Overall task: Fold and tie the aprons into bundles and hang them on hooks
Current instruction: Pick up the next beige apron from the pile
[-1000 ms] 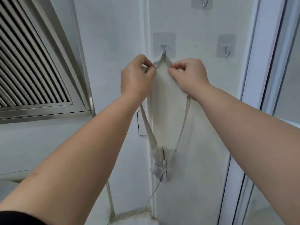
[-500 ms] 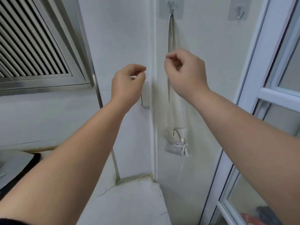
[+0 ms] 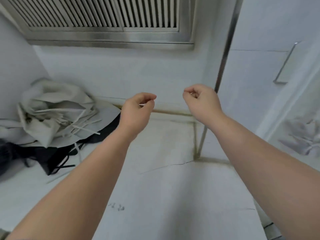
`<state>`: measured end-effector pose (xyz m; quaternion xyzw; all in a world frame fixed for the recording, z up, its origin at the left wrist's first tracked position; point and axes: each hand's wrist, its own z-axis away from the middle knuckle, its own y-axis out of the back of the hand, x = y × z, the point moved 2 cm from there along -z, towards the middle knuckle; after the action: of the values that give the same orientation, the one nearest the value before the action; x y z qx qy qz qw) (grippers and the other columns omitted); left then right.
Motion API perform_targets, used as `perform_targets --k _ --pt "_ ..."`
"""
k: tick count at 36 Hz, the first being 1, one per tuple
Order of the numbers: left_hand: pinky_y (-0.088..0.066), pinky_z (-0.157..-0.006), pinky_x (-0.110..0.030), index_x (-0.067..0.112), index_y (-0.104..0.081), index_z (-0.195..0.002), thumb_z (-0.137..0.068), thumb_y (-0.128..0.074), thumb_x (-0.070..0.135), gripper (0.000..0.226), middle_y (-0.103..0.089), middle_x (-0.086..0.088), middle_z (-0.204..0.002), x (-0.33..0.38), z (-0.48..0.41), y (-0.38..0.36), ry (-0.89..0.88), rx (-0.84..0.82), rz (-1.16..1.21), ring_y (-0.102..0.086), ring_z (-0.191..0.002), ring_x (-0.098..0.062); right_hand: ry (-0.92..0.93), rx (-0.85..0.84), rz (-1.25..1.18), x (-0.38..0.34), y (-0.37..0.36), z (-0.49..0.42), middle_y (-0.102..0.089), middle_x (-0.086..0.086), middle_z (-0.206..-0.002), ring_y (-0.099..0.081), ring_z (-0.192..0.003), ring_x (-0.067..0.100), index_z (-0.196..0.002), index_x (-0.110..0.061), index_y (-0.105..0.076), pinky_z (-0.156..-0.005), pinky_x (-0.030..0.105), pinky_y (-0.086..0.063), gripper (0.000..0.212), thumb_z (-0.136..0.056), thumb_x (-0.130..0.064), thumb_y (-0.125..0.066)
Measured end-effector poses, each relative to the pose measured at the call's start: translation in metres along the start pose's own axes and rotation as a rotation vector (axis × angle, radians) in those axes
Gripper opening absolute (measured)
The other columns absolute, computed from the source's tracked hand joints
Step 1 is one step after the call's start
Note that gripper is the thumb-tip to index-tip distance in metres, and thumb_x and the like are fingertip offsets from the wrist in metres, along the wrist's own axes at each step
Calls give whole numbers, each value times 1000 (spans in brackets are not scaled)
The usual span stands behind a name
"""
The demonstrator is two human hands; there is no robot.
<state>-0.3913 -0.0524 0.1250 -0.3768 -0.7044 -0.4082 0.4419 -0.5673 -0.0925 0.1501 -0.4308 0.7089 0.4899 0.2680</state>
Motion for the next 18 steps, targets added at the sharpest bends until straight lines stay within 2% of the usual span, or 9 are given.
perform_targets --k 3,6,8,11,12,15,16,18 --pt "-42 -60 -24 36 -64 -84 -92 -55 12 27 -59 3 -74 -36 -8 57 66 25 -40 -51 -67 -13 -25 -64 -25 -13 -66 -1 -61 -3 -79 -56 -78 12 -94 -16 -70 -69 20 -37 13 -89 -18 -58" --pt "-42 -59 -17 29 -65 -91 -94 -55 13 20 -59 10 -73 -73 -18 117 132 62 -102 -52 -65 -8 -67 -146 -66 -29 -137 -1 -60 -9 -75 -56 -78 12 -93 -19 -68 -66 20 -38 11 -89 -18 -58" --pt "-43 -64 -17 25 -65 -102 -94 -54 16 16 -60 13 -80 -98 -23 149 196 40 -156 -54 -72 -4 -103 -221 -86 -36 -178 0 -56 -12 -71 -54 -75 13 -92 -20 -66 -62 21 -39 8 -90 -18 -58" --pt "-45 -80 -22 19 -64 -118 -94 -55 18 25 -61 6 -96 -136 -32 194 280 2 -251 -55 -89 -10 -176 -333 -78 -40 -238 3 -57 -7 -76 -54 -79 15 -95 -19 -64 -69 22 -39 8 -91 -20 -58" --pt "-45 -79 -21 18 -63 -120 -94 -55 17 27 -61 5 -98 -148 -37 208 294 -3 -271 -55 -90 -11 -202 -367 -74 -41 -257 4 -57 -5 -82 -54 -83 15 -101 -17 -65 -71 21 -38 13 -91 -21 -58" --pt "-41 -65 -13 18 -61 -122 -95 -54 17 28 -61 2 -103 -174 -53 243 331 4 -347 -55 -85 -11 -228 -445 -43 -42 -299 5 -56 -3 -94 -52 -89 13 -113 -13 -63 -71 19 -36 23 -93 -20 -57" --pt "-42 -68 -15 19 -60 -122 -95 -54 18 28 -62 1 -106 -185 -61 256 342 15 -372 -56 -87 -12 -239 -470 -34 -44 -312 3 -56 -3 -96 -51 -90 12 -115 -13 -62 -73 19 -36 24 -93 -20 -56" --pt "-46 -85 -24 18 -58 -125 -93 -56 20 32 -60 0 -113 -201 -82 276 342 34 -442 -58 -100 -17 -274 -507 -24 -47 -337 -4 -57 -2 -102 -51 -93 12 -119 -14 -60 -77 18 -35 27 -94 -21 -55"
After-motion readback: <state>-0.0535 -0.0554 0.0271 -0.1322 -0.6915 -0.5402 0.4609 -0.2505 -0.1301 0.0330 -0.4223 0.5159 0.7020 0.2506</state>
